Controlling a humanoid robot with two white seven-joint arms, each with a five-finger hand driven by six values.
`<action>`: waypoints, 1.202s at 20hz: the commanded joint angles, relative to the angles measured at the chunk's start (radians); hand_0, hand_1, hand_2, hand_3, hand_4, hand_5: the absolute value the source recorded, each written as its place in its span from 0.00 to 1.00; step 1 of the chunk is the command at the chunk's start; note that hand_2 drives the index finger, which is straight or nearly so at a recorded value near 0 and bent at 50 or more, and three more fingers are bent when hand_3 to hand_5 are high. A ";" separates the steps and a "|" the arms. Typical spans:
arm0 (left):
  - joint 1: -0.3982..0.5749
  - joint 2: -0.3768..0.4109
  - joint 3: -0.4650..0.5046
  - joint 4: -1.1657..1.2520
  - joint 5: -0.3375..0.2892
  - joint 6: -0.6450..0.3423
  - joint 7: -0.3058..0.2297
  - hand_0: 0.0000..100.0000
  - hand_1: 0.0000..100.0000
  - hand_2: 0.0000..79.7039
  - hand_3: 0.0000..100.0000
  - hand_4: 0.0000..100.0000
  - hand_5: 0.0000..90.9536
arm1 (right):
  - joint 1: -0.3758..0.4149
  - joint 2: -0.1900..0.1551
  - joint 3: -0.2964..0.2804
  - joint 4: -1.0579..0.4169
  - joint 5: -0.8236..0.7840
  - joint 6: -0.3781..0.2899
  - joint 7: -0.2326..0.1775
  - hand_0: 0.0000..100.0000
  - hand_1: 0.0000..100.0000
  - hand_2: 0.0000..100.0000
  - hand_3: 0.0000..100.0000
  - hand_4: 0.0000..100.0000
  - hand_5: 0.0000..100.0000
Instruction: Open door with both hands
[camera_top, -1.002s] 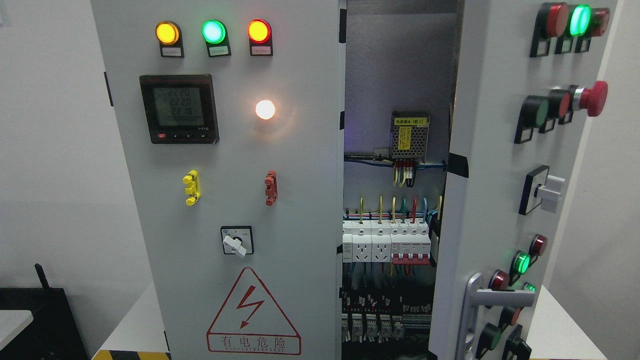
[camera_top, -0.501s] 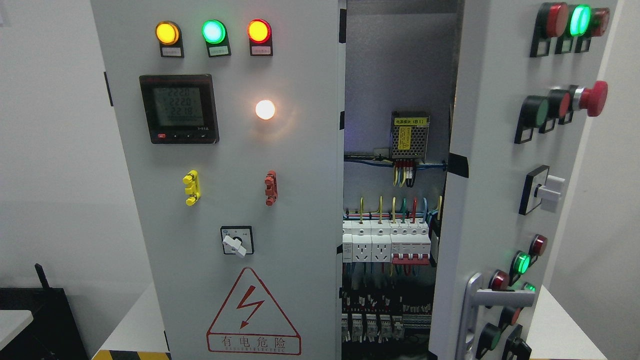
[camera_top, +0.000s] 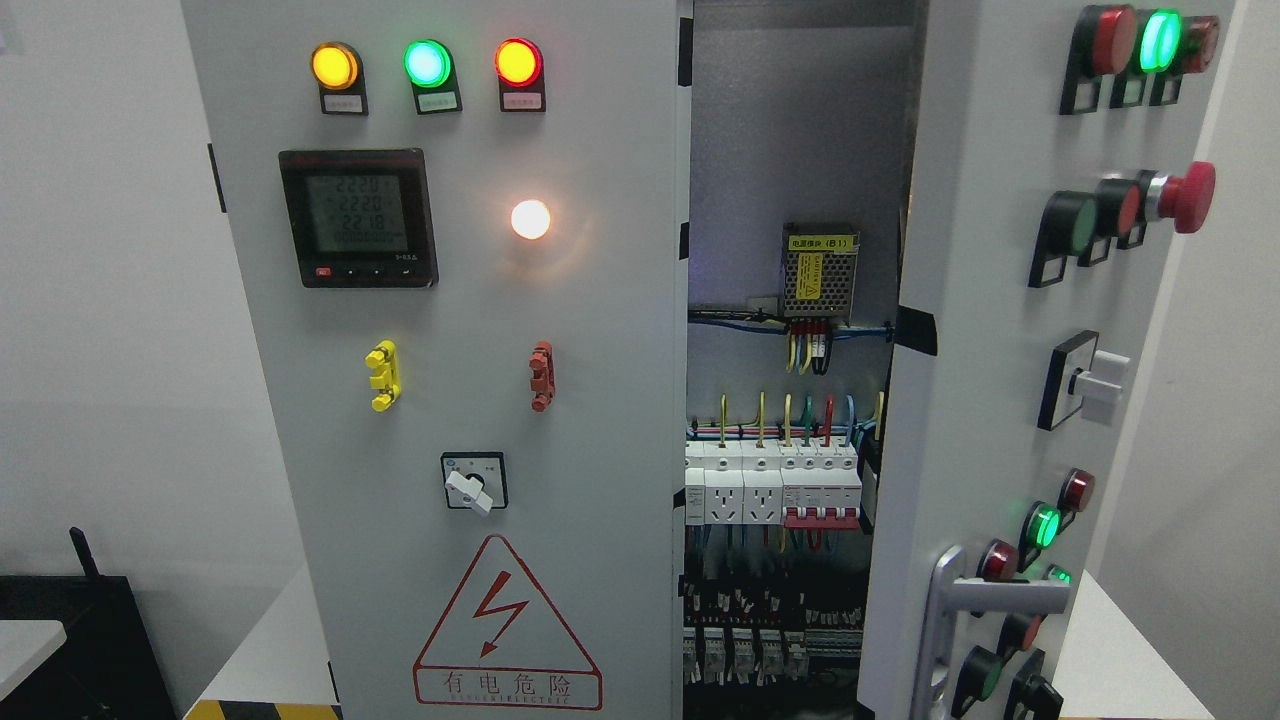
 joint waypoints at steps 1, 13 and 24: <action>-0.008 0.002 0.012 -0.014 -0.006 -0.001 0.001 0.00 0.00 0.00 0.00 0.00 0.00 | 0.000 0.000 0.000 -0.001 -0.002 -0.001 0.000 0.38 0.00 0.00 0.00 0.00 0.00; 0.406 0.104 0.020 -1.029 0.003 -0.001 -0.113 0.00 0.00 0.00 0.00 0.00 0.00 | 0.000 0.000 0.000 -0.001 0.000 -0.001 0.000 0.38 0.00 0.00 0.00 0.00 0.00; 0.785 0.181 0.055 -1.574 0.089 -0.451 -0.163 0.00 0.00 0.00 0.00 0.00 0.00 | 0.000 0.000 0.000 -0.001 0.000 -0.001 0.000 0.38 0.00 0.00 0.00 0.00 0.00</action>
